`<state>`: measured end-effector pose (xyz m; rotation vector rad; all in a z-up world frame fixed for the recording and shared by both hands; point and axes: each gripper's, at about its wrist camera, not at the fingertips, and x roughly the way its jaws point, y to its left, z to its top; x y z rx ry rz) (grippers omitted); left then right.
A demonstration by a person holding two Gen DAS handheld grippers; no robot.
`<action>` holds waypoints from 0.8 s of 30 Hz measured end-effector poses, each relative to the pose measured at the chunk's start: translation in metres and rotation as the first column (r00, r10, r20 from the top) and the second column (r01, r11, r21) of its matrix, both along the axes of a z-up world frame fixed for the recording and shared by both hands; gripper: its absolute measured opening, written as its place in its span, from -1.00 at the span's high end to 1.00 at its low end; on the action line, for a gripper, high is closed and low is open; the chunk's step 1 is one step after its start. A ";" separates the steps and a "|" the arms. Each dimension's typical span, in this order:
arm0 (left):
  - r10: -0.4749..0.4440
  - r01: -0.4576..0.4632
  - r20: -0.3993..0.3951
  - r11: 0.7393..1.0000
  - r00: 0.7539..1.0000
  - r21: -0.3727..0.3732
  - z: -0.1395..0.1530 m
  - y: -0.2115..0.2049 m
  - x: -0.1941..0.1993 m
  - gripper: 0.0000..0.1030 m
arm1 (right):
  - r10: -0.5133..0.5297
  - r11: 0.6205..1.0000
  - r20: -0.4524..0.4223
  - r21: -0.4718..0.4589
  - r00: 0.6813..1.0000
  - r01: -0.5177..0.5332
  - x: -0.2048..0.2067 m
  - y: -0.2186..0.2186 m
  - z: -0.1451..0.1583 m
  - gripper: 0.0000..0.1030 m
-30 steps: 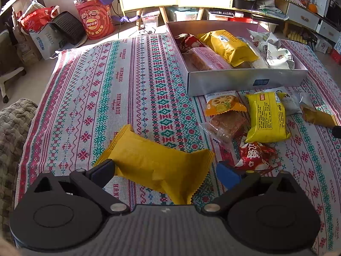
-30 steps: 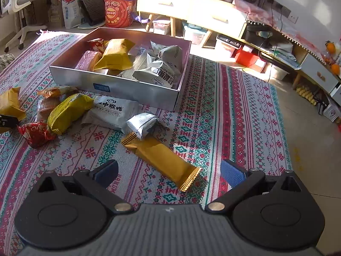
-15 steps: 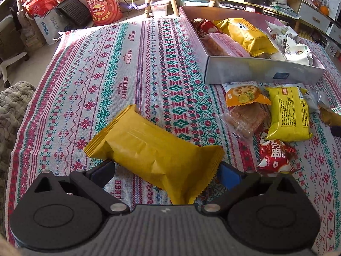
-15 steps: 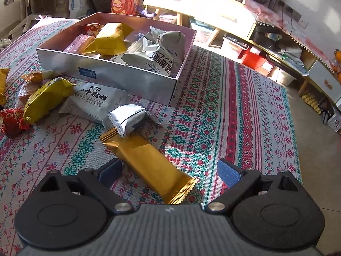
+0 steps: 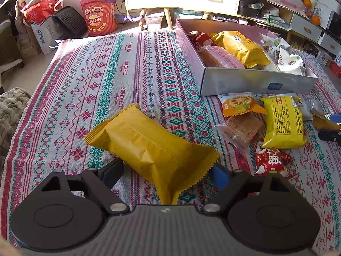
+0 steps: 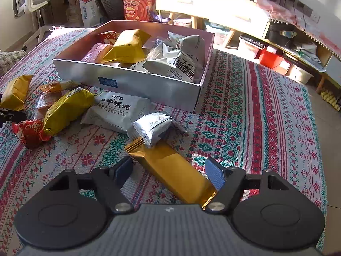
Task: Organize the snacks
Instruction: 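Grasp the large yellow pastry packet with the left tool while the right tool grasps the gold bar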
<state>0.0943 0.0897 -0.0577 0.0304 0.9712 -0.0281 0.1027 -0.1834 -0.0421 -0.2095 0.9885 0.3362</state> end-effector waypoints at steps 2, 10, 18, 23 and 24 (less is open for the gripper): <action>-0.002 0.002 0.007 1.000 1.000 -0.002 0.002 0.000 0.001 -0.57 | 0.003 1.000 -0.012 0.017 1.000 -0.003 -0.001 0.001 0.001 -0.15; -0.018 0.017 -0.035 1.000 0.999 -0.024 0.008 0.004 0.002 -0.40 | 0.047 0.999 -0.037 0.001 0.998 -0.047 -0.006 0.013 0.007 0.42; 0.024 -0.025 -0.018 0.995 1.000 -0.096 0.028 0.009 0.003 -0.85 | 0.021 1.000 -0.101 -0.012 0.995 -0.022 -0.008 0.020 0.012 0.48; 0.111 -0.109 0.013 0.988 0.994 -0.109 0.027 0.011 0.015 -0.85 | 0.008 1.000 -0.125 -0.019 0.992 -0.011 -0.007 0.024 0.013 0.48; 0.121 -0.119 0.010 0.987 0.993 -0.105 0.025 0.011 0.017 -0.84 | 0.008 1.000 -0.128 -0.021 0.992 -0.010 -0.008 0.024 0.013 0.48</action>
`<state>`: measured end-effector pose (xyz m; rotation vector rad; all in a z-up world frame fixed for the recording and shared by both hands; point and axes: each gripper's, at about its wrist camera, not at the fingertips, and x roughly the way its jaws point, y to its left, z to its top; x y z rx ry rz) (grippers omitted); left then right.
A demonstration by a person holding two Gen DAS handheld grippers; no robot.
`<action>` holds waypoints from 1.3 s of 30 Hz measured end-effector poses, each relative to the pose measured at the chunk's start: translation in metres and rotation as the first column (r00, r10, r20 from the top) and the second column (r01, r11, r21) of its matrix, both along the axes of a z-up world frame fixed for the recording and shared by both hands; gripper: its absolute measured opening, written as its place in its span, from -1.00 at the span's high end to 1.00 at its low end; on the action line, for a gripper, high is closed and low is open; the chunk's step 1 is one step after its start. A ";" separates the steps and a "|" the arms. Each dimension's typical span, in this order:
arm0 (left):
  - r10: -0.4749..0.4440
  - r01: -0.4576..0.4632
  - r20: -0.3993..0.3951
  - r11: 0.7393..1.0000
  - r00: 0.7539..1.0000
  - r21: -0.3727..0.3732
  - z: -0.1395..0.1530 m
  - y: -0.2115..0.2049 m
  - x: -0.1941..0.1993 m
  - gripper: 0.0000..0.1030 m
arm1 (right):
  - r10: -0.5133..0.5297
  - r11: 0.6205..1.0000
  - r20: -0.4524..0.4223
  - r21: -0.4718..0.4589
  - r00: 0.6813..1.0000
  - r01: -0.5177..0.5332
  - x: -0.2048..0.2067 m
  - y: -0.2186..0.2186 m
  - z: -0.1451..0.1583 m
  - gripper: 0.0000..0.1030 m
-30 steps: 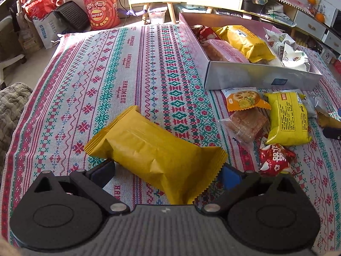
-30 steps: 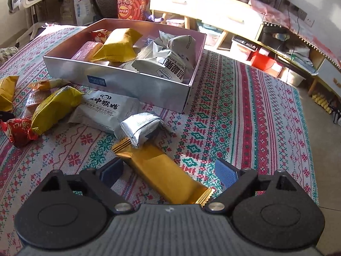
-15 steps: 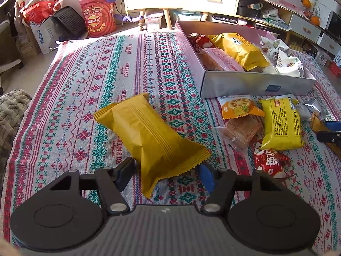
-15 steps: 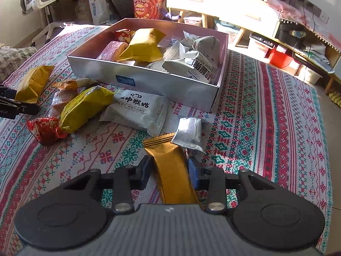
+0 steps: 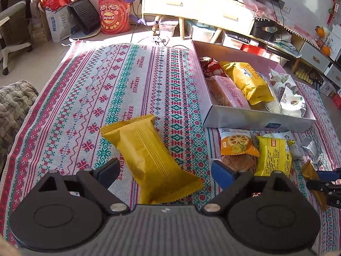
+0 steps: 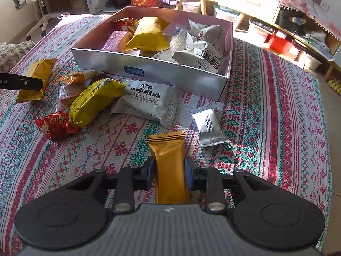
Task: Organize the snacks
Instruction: 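Grasp the large yellow pastry packet with the left tool while the right tool grasps the gold bar, then carry the yellow packet and gold bar into the silver box and release both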
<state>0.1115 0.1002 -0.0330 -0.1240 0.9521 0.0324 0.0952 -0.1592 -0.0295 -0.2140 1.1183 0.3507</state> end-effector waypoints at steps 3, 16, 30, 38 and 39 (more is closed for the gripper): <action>0.042 -0.041 -0.021 0.999 0.999 0.031 -0.007 -0.002 0.006 -0.56 | -0.003 1.000 -0.015 0.000 1.000 0.003 -0.001 0.001 0.001 0.48; 0.097 -0.100 -0.063 0.995 0.993 -0.031 -0.003 0.009 -0.001 0.11 | -0.031 0.997 -0.052 0.066 0.998 0.035 -0.003 0.001 0.016 0.49; 0.059 -0.058 0.017 0.994 0.998 -0.097 0.034 -0.012 0.003 0.12 | -0.075 0.987 -0.008 0.140 0.997 0.076 0.012 0.009 0.046 0.49; 0.022 -0.014 0.063 0.991 0.998 -0.131 0.047 -0.041 0.024 0.12 | -0.148 0.969 0.027 0.202 0.989 0.140 0.035 0.013 0.054 0.49; 0.019 -0.010 0.070 0.991 0.997 -0.136 0.048 -0.044 0.027 0.12 | -0.166 0.964 0.031 0.214 0.986 0.156 0.039 0.012 0.055 0.49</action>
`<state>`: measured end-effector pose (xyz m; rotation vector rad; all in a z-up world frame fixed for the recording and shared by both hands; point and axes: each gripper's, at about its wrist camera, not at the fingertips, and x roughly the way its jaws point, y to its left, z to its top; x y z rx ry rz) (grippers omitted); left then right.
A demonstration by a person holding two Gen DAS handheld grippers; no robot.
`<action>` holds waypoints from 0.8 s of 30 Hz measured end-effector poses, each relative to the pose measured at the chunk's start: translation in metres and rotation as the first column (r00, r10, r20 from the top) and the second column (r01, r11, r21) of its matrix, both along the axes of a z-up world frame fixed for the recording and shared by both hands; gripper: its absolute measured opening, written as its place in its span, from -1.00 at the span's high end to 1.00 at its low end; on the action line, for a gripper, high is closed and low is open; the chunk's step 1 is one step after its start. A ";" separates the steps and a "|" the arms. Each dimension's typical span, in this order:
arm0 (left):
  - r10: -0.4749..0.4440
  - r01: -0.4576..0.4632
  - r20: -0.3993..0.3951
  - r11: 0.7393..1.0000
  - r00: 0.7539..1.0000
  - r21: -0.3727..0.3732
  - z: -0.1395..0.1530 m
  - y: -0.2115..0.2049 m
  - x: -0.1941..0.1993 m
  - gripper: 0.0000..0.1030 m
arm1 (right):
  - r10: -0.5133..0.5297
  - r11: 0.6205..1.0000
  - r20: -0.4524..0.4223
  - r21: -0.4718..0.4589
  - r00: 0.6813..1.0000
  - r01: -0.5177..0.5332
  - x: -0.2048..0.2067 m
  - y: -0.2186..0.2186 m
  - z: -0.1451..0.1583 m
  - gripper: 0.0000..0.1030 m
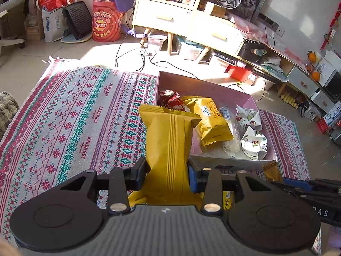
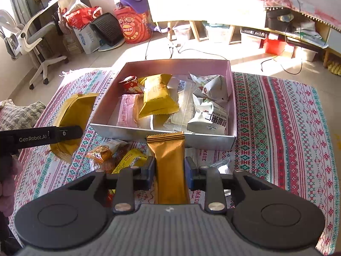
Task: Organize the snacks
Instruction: 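Carry the yellow packet and gold bar into the silver box and release both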
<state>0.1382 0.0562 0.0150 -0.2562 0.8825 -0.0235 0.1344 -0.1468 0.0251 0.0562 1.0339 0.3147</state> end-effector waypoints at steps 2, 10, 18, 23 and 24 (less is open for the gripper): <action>-0.005 0.005 0.009 1.000 1.000 -0.012 0.000 -0.005 0.008 0.12 | -0.030 0.999 0.012 0.021 0.999 0.030 0.007 -0.002 0.001 0.49; 0.008 -0.007 0.033 0.998 0.999 -0.056 -0.006 -0.016 0.035 0.12 | -0.155 0.985 0.055 0.085 0.986 0.150 0.040 -0.013 -0.003 0.49; 0.031 -0.026 0.052 0.996 0.998 -0.087 -0.017 -0.016 0.056 0.12 | -0.214 0.968 0.094 0.155 0.972 0.198 0.060 -0.017 -0.008 0.49; 0.036 -0.032 0.060 0.997 0.998 -0.070 -0.022 -0.023 0.064 0.12 | -0.213 0.966 0.106 0.173 0.971 0.193 0.067 -0.010 -0.015 0.49; 0.038 -0.034 0.064 0.998 0.997 -0.061 -0.023 -0.024 0.066 0.12 | -0.214 0.965 0.108 0.175 0.971 0.194 0.068 -0.009 -0.016 0.48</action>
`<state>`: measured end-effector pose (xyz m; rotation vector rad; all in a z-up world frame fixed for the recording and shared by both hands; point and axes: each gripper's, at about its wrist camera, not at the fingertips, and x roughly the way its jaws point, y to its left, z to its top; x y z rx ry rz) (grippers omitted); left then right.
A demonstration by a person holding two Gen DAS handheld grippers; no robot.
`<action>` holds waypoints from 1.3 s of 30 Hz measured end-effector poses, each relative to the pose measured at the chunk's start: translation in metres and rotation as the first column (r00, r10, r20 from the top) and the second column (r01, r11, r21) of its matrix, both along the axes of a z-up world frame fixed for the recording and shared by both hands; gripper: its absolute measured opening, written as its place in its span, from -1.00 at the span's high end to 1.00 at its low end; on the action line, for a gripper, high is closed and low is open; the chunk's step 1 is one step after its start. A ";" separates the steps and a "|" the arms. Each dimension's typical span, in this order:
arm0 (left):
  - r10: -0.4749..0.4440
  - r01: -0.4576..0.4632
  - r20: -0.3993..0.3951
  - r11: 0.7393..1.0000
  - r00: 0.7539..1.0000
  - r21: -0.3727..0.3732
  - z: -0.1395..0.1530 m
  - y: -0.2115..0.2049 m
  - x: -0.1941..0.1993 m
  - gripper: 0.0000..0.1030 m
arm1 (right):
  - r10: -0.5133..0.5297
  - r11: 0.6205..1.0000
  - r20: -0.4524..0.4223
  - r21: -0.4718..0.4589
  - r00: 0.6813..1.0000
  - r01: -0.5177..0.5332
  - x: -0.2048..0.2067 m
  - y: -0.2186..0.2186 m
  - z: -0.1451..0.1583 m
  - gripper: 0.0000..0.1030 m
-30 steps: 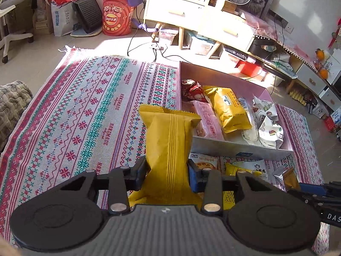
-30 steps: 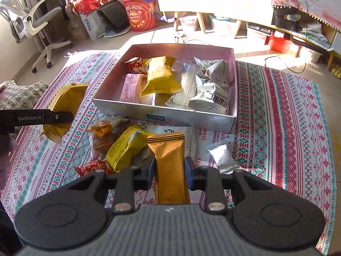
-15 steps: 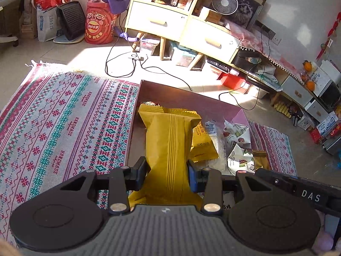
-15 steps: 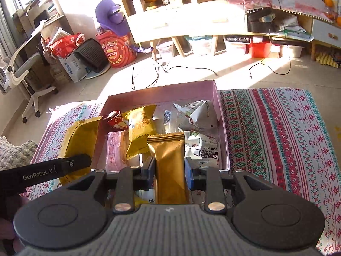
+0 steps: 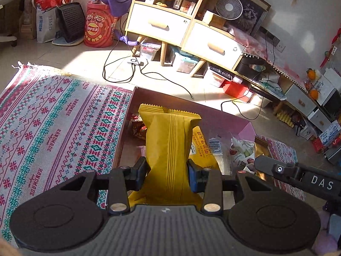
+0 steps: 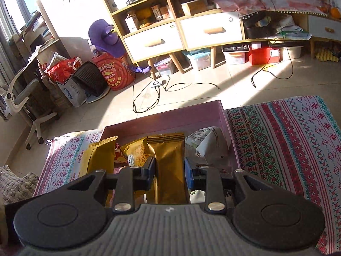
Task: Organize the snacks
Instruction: 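Carry the yellow packet and gold bar into the silver box and release both, then move both open tools back over the snacks beside the box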
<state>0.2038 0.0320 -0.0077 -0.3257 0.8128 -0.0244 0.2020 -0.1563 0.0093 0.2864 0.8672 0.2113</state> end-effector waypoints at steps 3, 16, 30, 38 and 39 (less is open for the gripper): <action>0.004 -0.004 -0.001 1.000 1.000 0.013 -0.002 -0.001 0.003 0.12 | -0.011 1.000 -0.003 0.012 1.000 0.011 0.002 0.000 -0.003 0.48; -0.033 0.032 0.016 0.999 0.999 0.034 0.000 -0.007 0.001 -0.28 | -0.008 0.998 -0.004 0.058 1.000 0.008 -0.003 0.000 0.002 -0.03; -0.109 0.104 0.019 0.981 0.994 0.164 0.008 -0.005 -0.027 -0.62 | 0.046 0.998 0.021 -0.034 0.999 -0.045 -0.027 -0.011 0.020 -0.53; -0.147 0.141 0.014 0.969 0.989 0.204 0.015 -0.001 -0.054 -0.80 | 0.051 0.996 0.016 -0.071 0.999 -0.050 -0.049 -0.025 0.024 -0.75; -0.151 0.144 0.015 0.967 0.988 0.208 0.016 -0.001 -0.057 -0.82 | 0.054 0.996 0.017 -0.078 0.998 -0.053 -0.052 -0.027 0.024 -0.78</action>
